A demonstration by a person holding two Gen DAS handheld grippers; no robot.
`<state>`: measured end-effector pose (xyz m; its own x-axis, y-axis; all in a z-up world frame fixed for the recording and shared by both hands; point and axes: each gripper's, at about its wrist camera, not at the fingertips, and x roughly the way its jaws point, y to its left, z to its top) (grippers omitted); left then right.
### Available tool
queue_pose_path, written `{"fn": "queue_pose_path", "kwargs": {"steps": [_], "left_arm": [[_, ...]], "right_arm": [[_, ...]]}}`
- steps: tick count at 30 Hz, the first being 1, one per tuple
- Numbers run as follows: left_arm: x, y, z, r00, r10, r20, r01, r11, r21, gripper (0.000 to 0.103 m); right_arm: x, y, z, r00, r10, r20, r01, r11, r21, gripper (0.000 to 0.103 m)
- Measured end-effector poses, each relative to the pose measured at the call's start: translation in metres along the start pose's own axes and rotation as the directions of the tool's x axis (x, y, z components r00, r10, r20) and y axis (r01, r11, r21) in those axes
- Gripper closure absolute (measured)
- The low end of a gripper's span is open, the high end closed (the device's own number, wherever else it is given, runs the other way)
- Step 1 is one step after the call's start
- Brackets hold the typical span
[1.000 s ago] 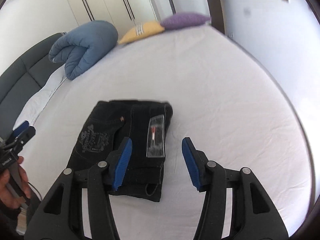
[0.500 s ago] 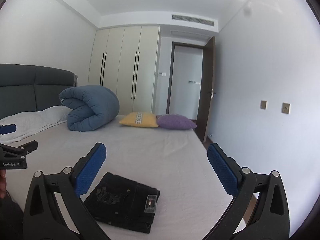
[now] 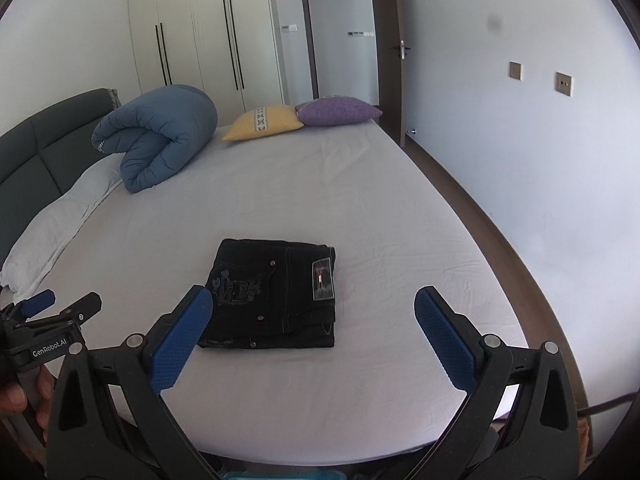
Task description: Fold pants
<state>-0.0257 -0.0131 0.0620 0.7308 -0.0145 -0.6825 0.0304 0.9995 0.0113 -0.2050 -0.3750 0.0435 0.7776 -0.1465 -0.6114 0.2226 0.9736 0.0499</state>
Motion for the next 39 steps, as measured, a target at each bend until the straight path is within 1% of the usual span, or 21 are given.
{"fn": "queue_pose_path", "kwargs": {"steps": [3, 9, 25, 39], "left_arm": [[-0.001, -0.002, -0.006, 1.000, -0.005, -0.017, 0.005, 1.000, 0.010, 0.000], [0.004, -0.006, -0.007, 0.999, -0.017, -0.040, 0.018, 1.000, 0.015, 0.000], [0.015, -0.013, -0.012, 0.998, -0.014, -0.068, 0.015, 1.000, 0.020, 0.000], [0.018, -0.013, -0.014, 0.997, -0.019, -0.077, 0.020, 1.000, 0.016, 0.000]], "right_arm": [[0.012, 0.009, -0.008, 1.000, -0.004, -0.014, 0.004, 1.000, -0.011, 0.000], [0.028, 0.017, -0.009, 0.999, 0.001, -0.044, -0.002, 1.000, -0.024, 0.000], [0.037, 0.022, -0.010, 0.997, -0.001, -0.081, -0.002, 0.999, -0.044, 0.000], [0.040, 0.031, -0.009, 0.996, -0.003, -0.086, -0.002, 0.998, -0.059, 0.000]]}}
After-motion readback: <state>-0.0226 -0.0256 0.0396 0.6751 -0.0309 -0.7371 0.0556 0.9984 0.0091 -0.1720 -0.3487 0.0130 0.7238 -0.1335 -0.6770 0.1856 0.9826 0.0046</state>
